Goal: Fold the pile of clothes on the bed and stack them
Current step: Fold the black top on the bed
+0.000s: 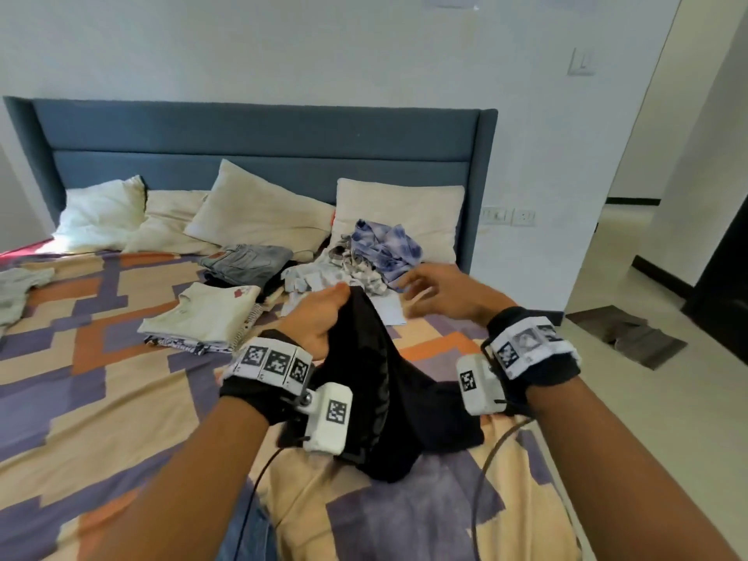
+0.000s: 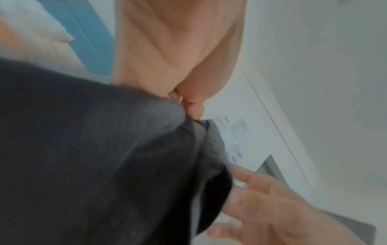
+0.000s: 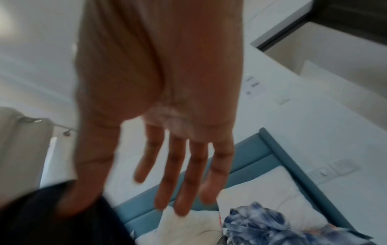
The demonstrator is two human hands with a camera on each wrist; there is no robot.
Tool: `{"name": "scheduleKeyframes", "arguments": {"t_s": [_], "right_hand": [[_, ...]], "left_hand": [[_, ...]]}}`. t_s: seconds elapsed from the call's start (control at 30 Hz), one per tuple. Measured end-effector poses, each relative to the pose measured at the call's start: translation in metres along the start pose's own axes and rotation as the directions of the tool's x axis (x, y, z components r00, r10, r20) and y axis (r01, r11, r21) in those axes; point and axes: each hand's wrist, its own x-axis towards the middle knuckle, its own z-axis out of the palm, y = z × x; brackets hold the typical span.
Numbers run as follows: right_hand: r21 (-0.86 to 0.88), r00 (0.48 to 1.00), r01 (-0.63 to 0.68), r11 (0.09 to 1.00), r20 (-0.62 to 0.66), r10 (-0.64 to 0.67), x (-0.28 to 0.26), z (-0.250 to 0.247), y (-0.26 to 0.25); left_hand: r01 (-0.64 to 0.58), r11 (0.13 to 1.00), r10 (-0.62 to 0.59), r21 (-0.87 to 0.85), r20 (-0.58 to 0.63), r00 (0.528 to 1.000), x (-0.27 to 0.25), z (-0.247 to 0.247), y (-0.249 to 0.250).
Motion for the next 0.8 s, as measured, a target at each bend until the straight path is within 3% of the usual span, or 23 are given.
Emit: {"name": "scheduleKeyframes", "arguments": {"t_s": [0.07, 0.13, 0.2, 0.27, 0.37, 0.43, 0.5, 0.57, 0.6, 0.7, 0.8], "right_hand": [[-0.039, 0.963, 0.022, 0.999, 0.270, -0.011, -0.003, 0.025, -0.009], [-0.022, 0.928, 0.039, 0.999, 0.372, -0.028, -0.001, 0.051, -0.007], [0.034, 0.957, 0.027, 0.999, 0.289, -0.035, 0.003, 0.070, 0.004], [0.210, 0.994, -0.005, 0.978, 0.109, -0.019, 0.009, 0.078, 0.010], [0.447, 0.988, 0.012, 0.894, -0.144, 0.059, 0.018, 0.077, 0.008], [0.650, 0.947, 0.052, 0.758, -0.273, 0.168, 0.021, 0.067, 0.003], [0.868, 0.920, 0.143, 0.476, -0.294, 0.259, 0.020, 0.051, -0.003], [0.955, 0.923, 0.222, 0.198, -0.271, 0.273, 0.013, 0.036, -0.012], [0.964, 0.925, 0.245, 0.105, -0.265, 0.273, 0.010, 0.030, -0.015], [0.962, 0.937, 0.270, -0.036, -0.253, 0.243, 0.002, 0.022, -0.022], [0.955, 0.937, 0.292, -0.057, -0.274, 0.218, -0.005, 0.019, -0.013]], "left_hand": [[0.008, 0.995, -0.003, -0.101, 0.051, 0.999, -0.016, 0.012, 0.006], [-0.043, 0.973, 0.056, -0.228, 0.053, 0.997, -0.019, 0.005, 0.013], [-0.104, 0.953, 0.127, -0.284, 0.065, 0.990, -0.028, -0.004, 0.022], [-0.152, 0.949, 0.203, -0.278, 0.166, 0.965, -0.042, -0.008, 0.029], [-0.180, 0.965, 0.219, -0.191, 0.211, 0.953, -0.047, -0.017, 0.023], [-0.162, 0.981, 0.181, -0.108, 0.197, 0.964, -0.042, -0.028, 0.007], [-0.132, 0.991, 0.127, -0.003, 0.275, 0.953, -0.035, -0.036, -0.017], [-0.153, 0.967, 0.074, 0.202, 0.355, 0.932, -0.033, -0.031, -0.036], [-0.171, 0.950, 0.069, 0.263, 0.355, 0.932, -0.030, -0.025, -0.044], [-0.196, 0.942, 0.134, 0.271, 0.230, 0.964, -0.030, 0.004, -0.047], [-0.226, 0.940, 0.189, 0.254, 0.163, 0.968, -0.024, 0.019, -0.045]]}}
